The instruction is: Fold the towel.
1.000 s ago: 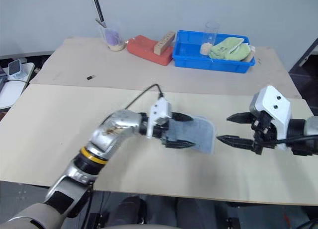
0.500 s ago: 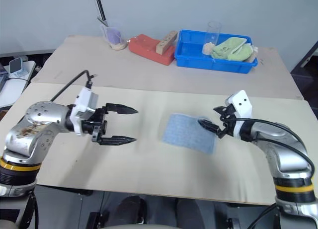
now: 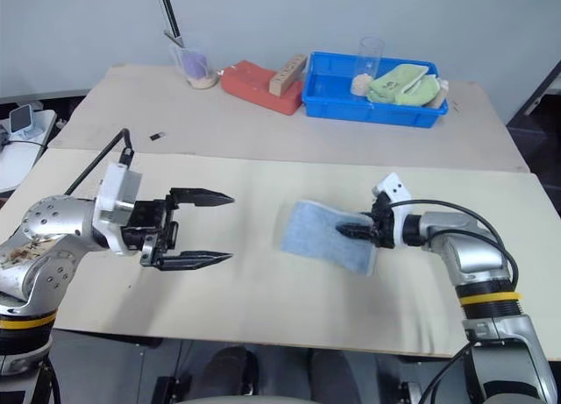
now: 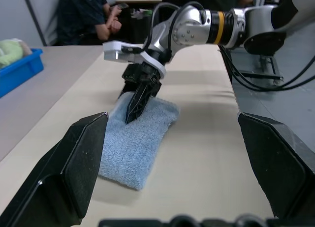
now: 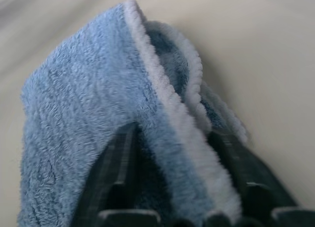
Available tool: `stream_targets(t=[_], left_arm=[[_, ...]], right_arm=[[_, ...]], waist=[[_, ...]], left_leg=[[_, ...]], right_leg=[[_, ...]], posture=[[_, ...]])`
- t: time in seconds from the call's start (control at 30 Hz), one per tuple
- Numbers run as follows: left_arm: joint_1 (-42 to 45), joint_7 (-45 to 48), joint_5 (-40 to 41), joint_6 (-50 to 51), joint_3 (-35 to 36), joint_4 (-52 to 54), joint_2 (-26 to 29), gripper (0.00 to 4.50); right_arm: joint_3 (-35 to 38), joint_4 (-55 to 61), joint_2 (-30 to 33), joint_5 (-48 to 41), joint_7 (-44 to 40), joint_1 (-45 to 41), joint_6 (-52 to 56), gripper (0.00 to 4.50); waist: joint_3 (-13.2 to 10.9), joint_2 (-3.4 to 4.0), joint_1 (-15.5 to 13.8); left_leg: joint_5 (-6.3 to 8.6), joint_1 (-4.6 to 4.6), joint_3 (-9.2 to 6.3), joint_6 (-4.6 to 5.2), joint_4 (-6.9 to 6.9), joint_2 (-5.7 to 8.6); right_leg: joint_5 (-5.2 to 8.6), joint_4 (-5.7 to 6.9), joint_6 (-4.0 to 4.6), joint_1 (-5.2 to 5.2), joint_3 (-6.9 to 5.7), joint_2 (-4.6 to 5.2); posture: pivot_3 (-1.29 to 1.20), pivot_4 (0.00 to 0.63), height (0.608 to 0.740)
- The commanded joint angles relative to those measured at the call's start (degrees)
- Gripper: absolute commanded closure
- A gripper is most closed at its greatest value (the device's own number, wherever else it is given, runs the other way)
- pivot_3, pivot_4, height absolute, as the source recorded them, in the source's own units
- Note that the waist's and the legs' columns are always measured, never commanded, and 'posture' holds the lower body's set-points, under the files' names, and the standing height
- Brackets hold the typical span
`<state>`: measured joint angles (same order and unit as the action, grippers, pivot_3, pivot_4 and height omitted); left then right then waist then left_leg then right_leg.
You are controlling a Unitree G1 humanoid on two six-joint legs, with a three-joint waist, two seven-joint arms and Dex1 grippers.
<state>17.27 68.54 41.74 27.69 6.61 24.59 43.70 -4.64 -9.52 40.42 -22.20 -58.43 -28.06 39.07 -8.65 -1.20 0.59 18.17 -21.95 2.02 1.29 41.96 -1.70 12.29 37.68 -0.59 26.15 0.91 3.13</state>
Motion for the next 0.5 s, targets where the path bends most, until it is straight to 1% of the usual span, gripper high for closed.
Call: stream_targets(t=[0.03, 0.07, 0.1, 0.2, 0.33, 0.4, 0.5], left_arm=[[-1.14, -0.58, 0.65, -0.69, 2.16, 2.11, 1.27, 0.00], [-1.35, -0.68, 0.71, -0.69, 2.18, 2.20, 1.41, 0.00], [-1.41, -0.98, 0.86, -0.66, 2.30, 2.22, 1.44, 0.00], [-0.95, -1.74, 1.13, -0.56, 2.73, 1.68, 1.31, 0.00], [1.45, -3.20, 1.84, -0.08, 3.07, -0.30, 0.78, 0.00], [2.59, -3.49, 1.95, -0.08, 2.86, -1.15, 0.66, 0.00], [4.66, -3.66, 1.56, 0.14, 1.76, -2.70, 0.46, 0.00]], right_arm=[[0.04, 0.10, 0.22, 1.61, -0.63, -1.15, -2.99, 3.93], [0.19, -0.07, 0.12, 1.76, -0.62, -1.28, -3.35, 4.28], [1.01, -0.60, -0.28, 2.13, 0.36, -1.87, -4.65, 4.48], [4.16, -2.34, -1.58, 2.35, 4.10, -4.16, -6.97, 4.48], [9.95, -8.99, -3.11, 3.03, 12.52, -8.53, -10.08, 4.48], [11.33, -11.72, -3.59, 3.98, 15.70, -9.78, -10.99, 4.48], [11.52, -19.25, -4.34, 9.27, 25.73, -11.64, -11.96, 4.48]], waist=[[0.00, 0.00, 0.00], [0.00, 0.00, 0.00], [0.00, 0.00, -0.02], [0.00, 0.00, 0.06], [0.00, 0.00, 0.02], [0.00, 0.00, -0.03], [0.00, 0.00, 0.01]], left_leg=[[0.00, 0.01, 0.00, 0.00, 0.00, 0.00], [0.00, 0.01, 0.00, 0.00, -0.01, 0.00], [0.00, 0.01, 0.01, 0.00, -0.01, 0.00], [0.00, 0.00, 0.03, -0.01, 0.00, 0.00], [-0.01, 0.01, 0.06, -0.01, 0.00, 0.01], [-0.02, -0.02, 0.12, -0.03, 0.00, 0.03], [-0.02, -0.03, 0.16, -0.03, -0.01, 0.03]], right_leg=[[0.00, 0.00, 0.00, 0.00, 0.00, 0.00], [0.00, 0.00, 0.00, 0.00, -0.01, 0.00], [0.00, 0.00, 0.00, 0.00, -0.01, 0.00], [0.00, 0.00, 0.00, 0.00, 0.00, 0.00], [-0.01, 0.03, 0.01, 0.01, 0.01, 0.00], [-0.01, 0.03, 0.02, 0.01, -0.01, 0.00], [-0.02, 0.02, 0.03, 0.00, -0.03, 0.00]], posture=[[0.00, 0.150, 0.675], [0.00, 0.150, 0.675], [0.00, 0.150, 0.675], [0.00, 0.150, 0.675], [0.00, 0.150, 0.675], [0.00, 0.150, 0.675], [0.00, 0.150, 0.675]])
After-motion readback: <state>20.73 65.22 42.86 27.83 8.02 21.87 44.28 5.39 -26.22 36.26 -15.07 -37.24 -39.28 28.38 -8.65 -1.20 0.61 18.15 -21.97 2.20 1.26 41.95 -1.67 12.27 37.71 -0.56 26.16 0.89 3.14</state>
